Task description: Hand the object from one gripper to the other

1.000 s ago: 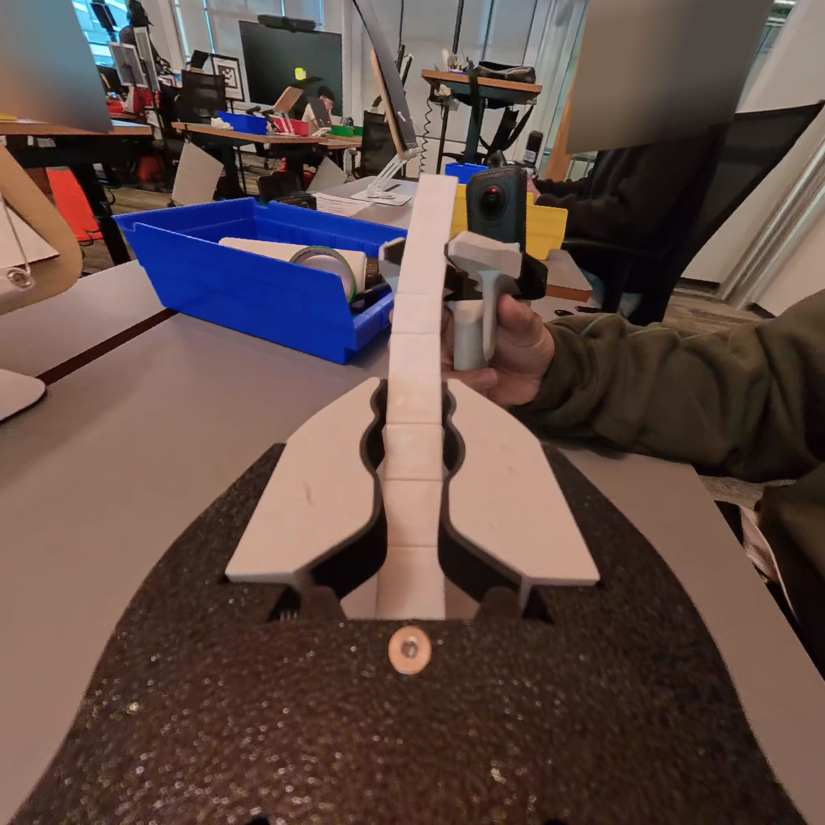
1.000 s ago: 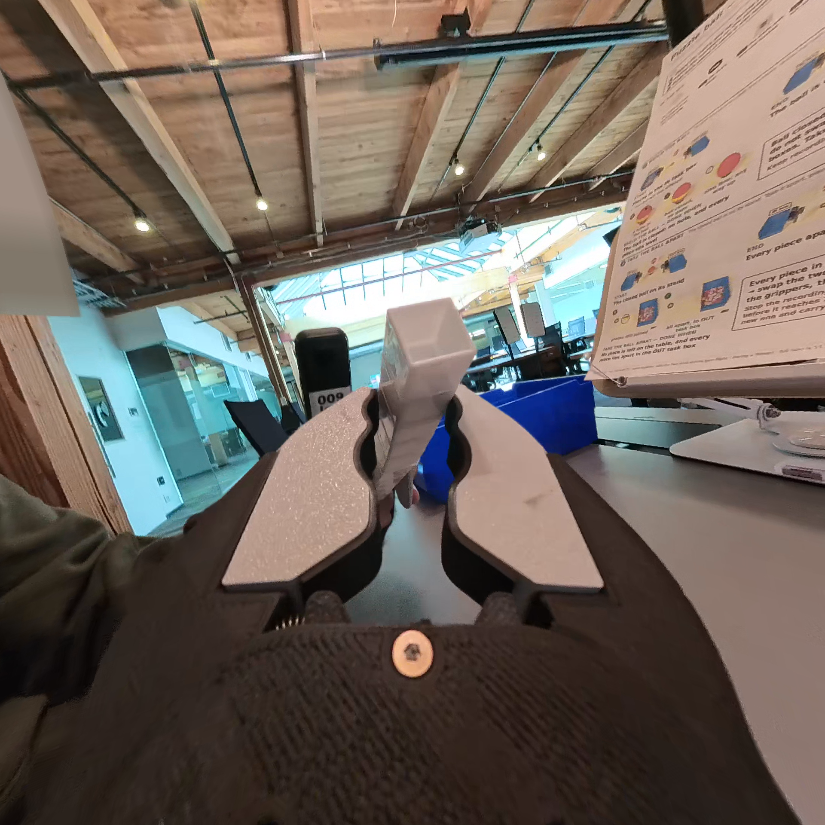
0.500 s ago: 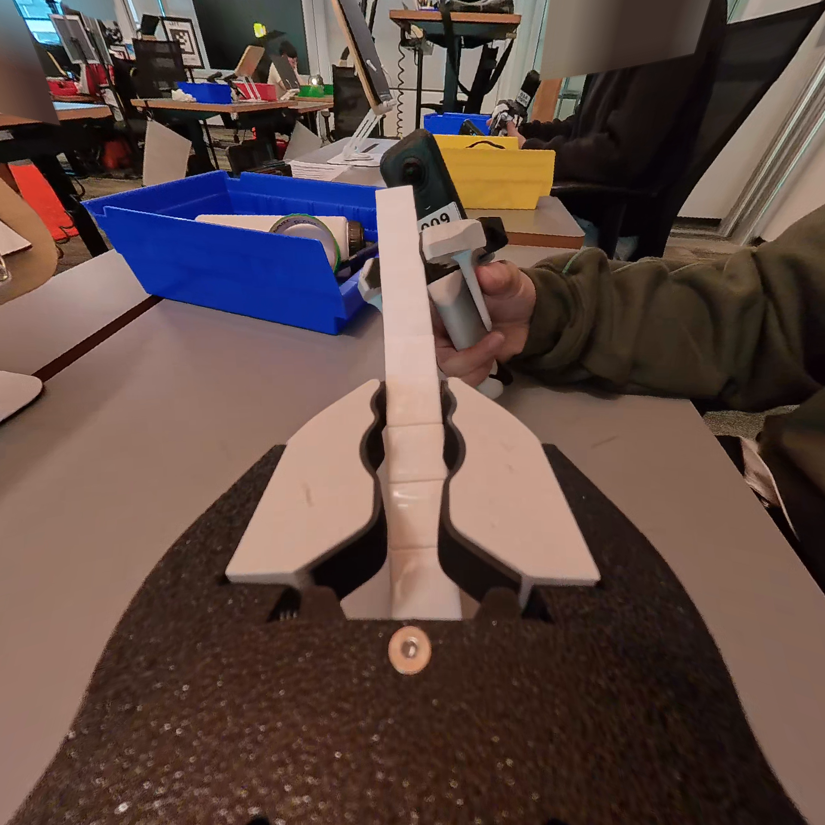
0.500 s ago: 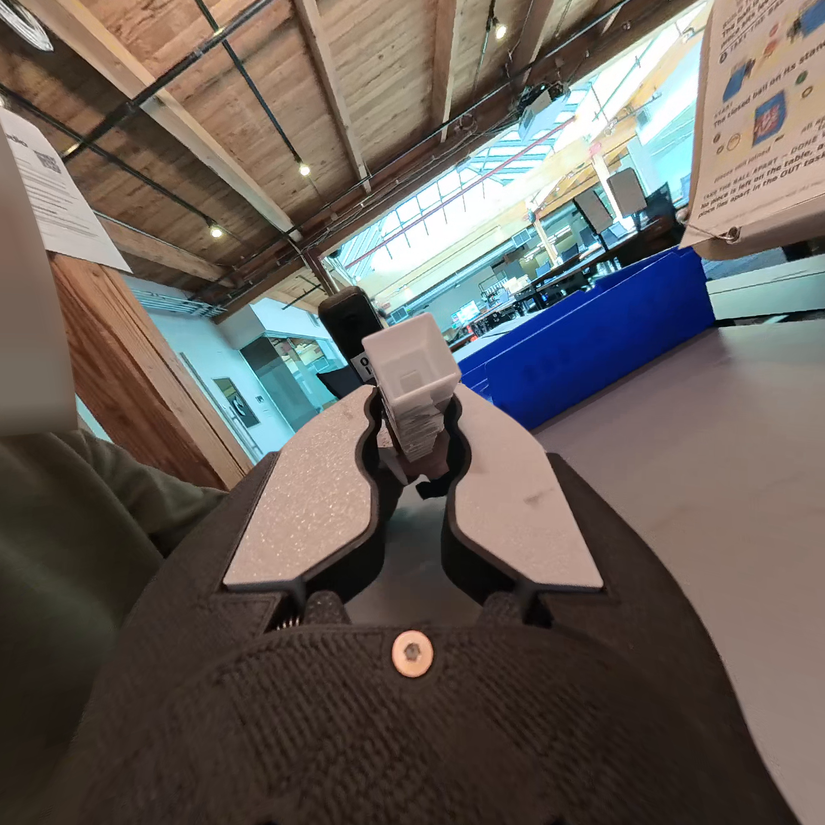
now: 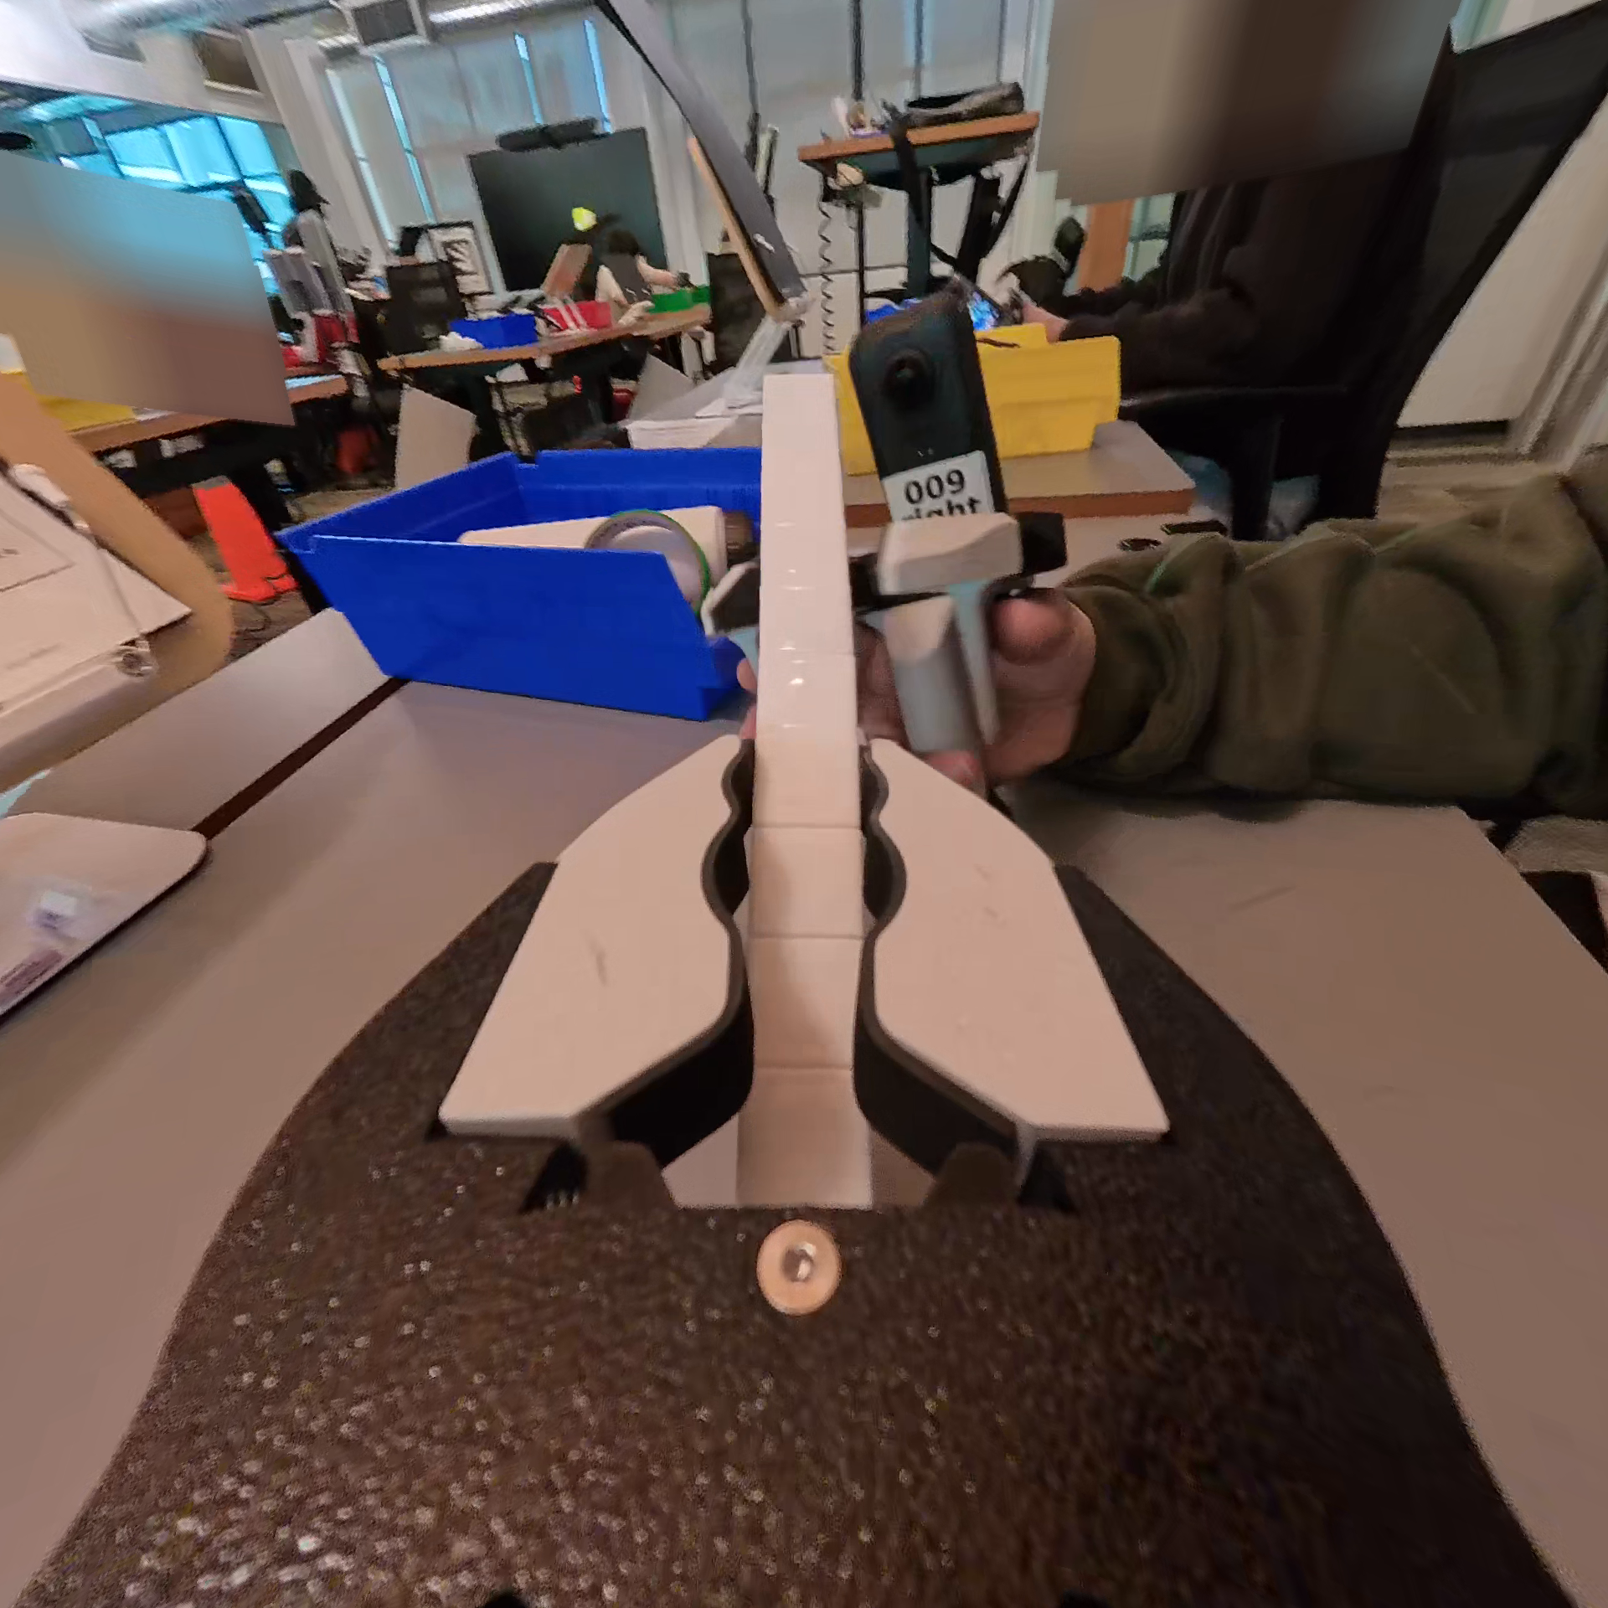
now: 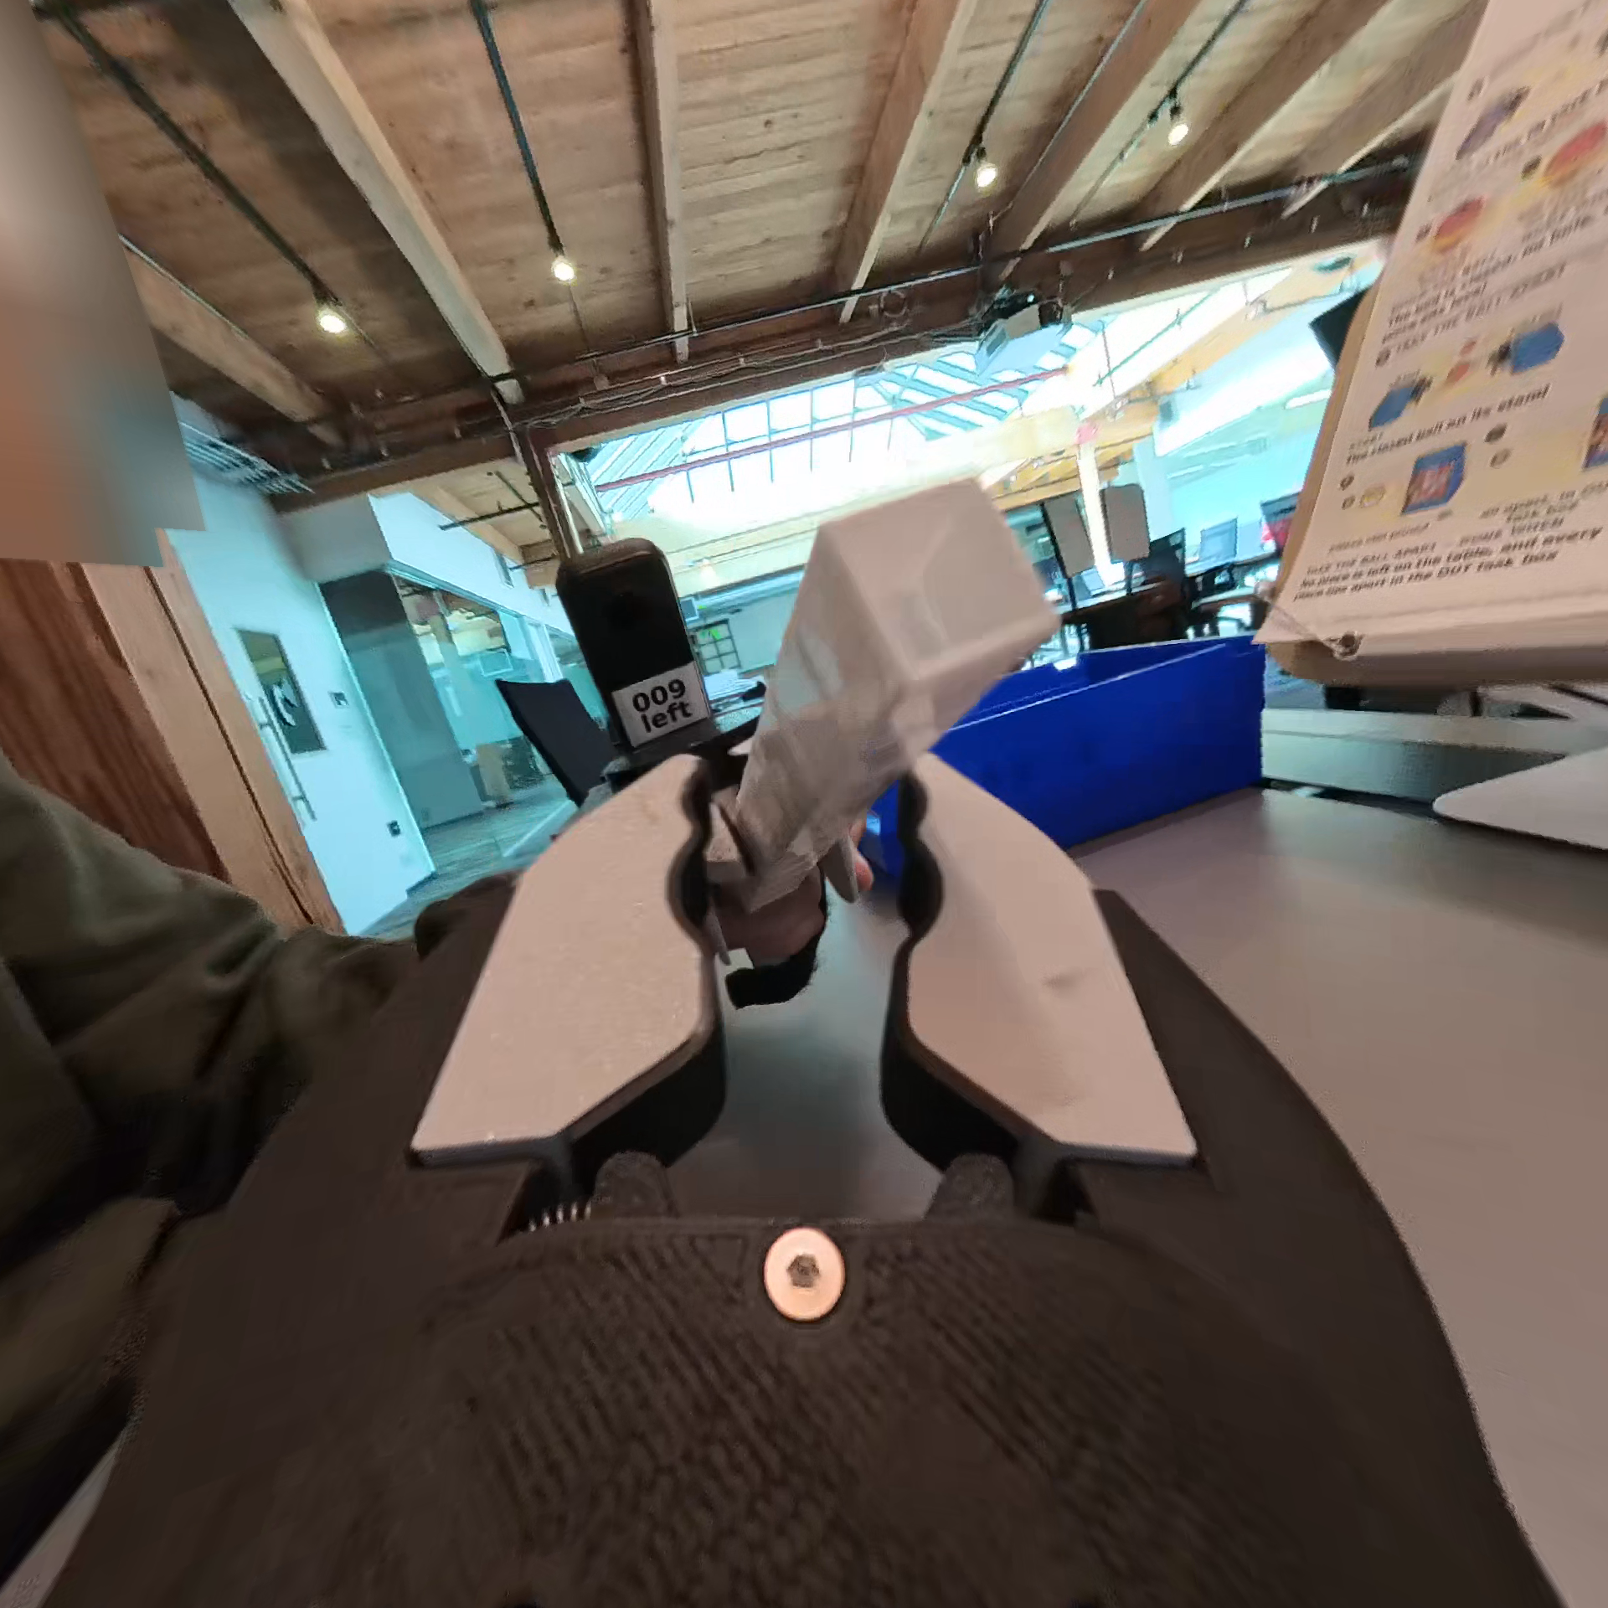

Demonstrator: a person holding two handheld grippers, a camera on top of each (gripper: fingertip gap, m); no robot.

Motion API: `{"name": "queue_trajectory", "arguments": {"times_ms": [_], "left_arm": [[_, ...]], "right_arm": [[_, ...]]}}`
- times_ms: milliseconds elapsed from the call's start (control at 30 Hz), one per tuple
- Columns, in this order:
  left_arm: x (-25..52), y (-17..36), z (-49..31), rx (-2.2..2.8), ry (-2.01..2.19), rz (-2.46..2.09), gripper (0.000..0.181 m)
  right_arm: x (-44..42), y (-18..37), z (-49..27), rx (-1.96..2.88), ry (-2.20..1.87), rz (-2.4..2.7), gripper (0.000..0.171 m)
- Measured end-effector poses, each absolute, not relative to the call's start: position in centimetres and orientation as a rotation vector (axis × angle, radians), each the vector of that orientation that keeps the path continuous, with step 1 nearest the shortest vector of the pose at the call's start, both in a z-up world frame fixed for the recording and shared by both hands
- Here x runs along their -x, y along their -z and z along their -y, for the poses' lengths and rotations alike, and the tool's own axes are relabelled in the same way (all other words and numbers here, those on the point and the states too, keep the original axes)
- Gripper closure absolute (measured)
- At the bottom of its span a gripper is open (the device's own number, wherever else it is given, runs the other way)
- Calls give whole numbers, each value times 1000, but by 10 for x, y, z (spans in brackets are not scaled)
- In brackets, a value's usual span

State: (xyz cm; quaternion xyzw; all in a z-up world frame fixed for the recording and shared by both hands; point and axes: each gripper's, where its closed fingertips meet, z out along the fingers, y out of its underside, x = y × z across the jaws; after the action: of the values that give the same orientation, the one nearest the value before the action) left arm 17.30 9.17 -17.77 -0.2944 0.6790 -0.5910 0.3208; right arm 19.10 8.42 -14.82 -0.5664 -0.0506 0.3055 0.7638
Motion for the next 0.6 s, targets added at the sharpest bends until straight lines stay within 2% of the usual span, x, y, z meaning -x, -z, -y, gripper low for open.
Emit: {"name": "queue_trajectory", "arguments": {"times_ms": [33,167,233,267,400,600], "left_arm": [[-173,179,-88,764,1556,-1795,159],[-174,175,-85,752,1576,-1757,159],[-174,170,-93,742,1569,-1683,128],[-175,169,-99,753,1550,-1657,119],[-176,174,-108,804,1569,-1636,119],[-187,201,-74,977,1710,-1785,110]], "right_arm": [[-191,148,-84,1227,-653,119,140],[-193,143,-80,1209,-691,120,142],[-208,134,-77,1124,-720,19,147],[-216,129,-74,1068,-761,-37,149],[-240,126,-69,990,-842,-172,149],[-246,116,-61,887,-820,-197,149]]}}
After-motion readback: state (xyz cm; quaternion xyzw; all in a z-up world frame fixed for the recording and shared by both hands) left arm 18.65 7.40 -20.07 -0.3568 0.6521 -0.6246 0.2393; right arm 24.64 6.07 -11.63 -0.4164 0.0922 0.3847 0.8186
